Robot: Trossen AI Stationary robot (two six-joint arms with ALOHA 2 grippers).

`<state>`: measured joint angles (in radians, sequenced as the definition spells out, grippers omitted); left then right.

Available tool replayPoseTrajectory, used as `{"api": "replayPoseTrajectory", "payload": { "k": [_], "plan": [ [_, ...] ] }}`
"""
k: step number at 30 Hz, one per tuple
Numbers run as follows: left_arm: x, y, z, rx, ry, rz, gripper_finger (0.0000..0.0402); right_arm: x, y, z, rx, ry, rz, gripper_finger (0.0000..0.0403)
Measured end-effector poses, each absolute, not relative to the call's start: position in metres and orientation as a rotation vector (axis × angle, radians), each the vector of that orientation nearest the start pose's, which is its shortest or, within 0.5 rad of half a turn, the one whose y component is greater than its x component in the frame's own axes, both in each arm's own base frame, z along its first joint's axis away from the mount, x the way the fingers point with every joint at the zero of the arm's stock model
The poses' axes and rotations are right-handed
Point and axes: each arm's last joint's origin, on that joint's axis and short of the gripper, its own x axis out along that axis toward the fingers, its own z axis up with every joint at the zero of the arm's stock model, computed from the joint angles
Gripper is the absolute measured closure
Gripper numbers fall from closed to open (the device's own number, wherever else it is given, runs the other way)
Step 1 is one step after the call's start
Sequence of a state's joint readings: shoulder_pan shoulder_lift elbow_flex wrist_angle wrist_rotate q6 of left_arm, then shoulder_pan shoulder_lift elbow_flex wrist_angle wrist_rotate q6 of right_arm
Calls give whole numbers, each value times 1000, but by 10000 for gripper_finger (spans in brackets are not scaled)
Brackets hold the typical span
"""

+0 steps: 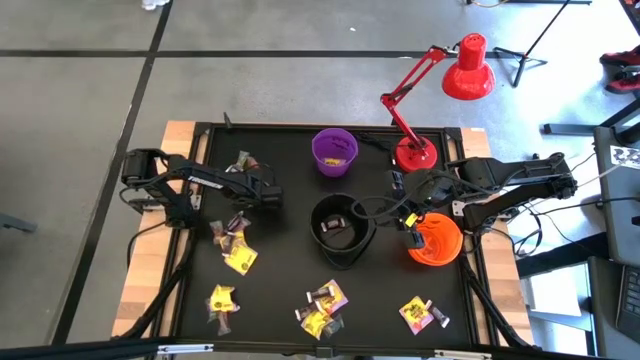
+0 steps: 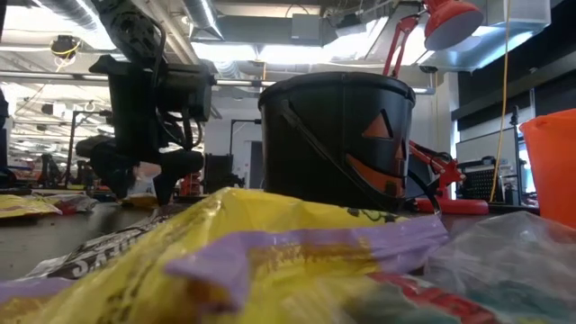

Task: Sort candy
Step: Put the yellow candy into the purple bucket

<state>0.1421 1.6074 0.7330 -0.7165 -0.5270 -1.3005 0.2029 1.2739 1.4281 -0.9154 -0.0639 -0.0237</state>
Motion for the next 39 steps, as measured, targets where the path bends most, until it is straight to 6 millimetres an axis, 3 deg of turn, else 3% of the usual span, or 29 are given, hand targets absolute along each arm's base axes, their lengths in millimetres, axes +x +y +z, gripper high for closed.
{"api": "replayPoseTrajectory", "payload": {
  "k": [15, 24, 33, 39],
  "plan": [
    [232, 47, 124, -769, 893, 1399, 217, 240, 51, 386, -75, 759, 263, 286],
    [235, 40, 124, -761, 888, 1366, 299, 240, 51, 386, -75, 759, 263, 286],
    [248, 34, 136, -788, 891, 1314, 388, 240, 51, 386, -75, 759, 263, 286],
    [259, 35, 157, -780, 902, 1320, 398, 240, 51, 386, -75, 758, 263, 286]
  ]
}}
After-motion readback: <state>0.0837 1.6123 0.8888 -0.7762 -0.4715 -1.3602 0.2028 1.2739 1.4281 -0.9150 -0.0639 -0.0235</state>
